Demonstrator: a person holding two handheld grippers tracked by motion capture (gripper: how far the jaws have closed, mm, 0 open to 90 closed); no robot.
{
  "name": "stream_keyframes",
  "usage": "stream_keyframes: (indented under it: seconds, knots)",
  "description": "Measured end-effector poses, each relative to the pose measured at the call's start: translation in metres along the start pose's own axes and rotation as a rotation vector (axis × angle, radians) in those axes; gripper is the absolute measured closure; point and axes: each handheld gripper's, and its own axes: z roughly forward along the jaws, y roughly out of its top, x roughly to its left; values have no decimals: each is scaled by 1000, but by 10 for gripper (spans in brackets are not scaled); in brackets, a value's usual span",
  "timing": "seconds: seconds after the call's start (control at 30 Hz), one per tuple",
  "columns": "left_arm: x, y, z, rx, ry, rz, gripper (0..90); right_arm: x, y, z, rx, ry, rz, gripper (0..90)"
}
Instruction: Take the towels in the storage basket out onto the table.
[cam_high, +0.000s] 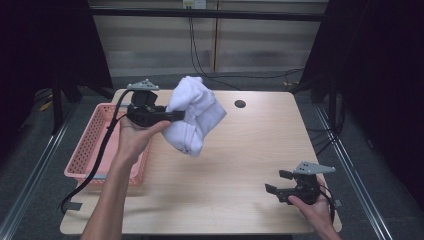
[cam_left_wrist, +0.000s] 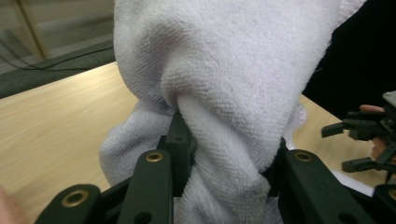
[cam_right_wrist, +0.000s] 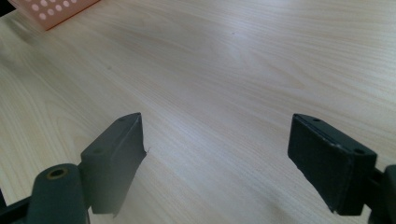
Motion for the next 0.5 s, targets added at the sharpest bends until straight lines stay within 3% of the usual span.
stream_keyframes:
  seconds: [0.2,0.5]
  knots:
    - [-14,-21,41,87,-39,20,655,-1,-1,-1,4,0,3,179]
    - [-30,-60,93,197,-99,15,651,-1,-1,1,15,4,-1,179]
